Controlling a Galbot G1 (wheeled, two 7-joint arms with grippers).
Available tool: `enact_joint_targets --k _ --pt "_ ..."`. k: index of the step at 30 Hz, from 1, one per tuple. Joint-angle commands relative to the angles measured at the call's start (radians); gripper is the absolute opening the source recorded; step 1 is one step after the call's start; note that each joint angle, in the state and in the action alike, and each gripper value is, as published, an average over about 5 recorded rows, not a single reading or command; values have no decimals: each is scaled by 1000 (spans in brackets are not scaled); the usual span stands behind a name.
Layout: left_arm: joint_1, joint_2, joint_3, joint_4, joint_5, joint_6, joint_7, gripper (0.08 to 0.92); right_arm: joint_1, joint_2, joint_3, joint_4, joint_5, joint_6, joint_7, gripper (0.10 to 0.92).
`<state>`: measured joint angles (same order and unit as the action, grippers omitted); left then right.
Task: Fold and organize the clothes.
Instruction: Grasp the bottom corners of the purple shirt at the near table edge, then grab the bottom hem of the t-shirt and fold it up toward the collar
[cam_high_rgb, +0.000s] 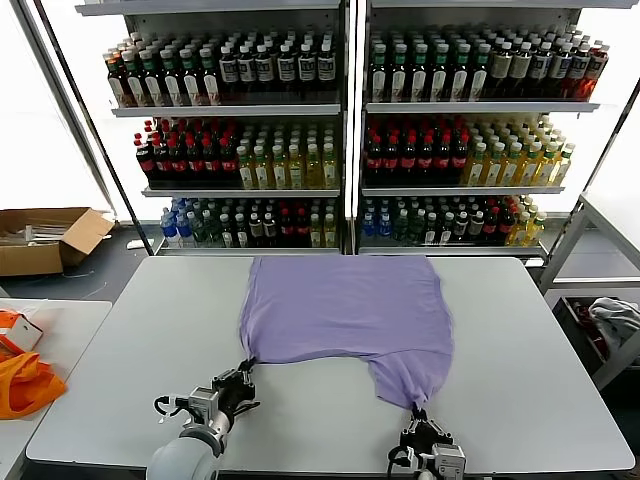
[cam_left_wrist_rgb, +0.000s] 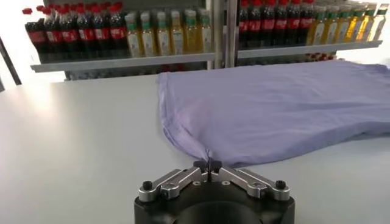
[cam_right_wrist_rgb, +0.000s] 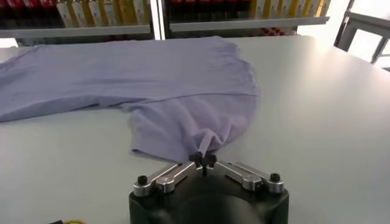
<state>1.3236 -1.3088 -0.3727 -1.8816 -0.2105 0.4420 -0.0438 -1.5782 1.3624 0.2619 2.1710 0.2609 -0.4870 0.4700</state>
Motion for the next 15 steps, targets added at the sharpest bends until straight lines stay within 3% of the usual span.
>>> enact_joint_targets --k 1,15 --pt "-5 -4 -2 -7 17 -32 6 83 6 -2 3 12 -2 7 -13 107" --pt "-74 -30 -6 11 -3 -125 -4 83 150 -4 39 -37 -82 78 -108 107"
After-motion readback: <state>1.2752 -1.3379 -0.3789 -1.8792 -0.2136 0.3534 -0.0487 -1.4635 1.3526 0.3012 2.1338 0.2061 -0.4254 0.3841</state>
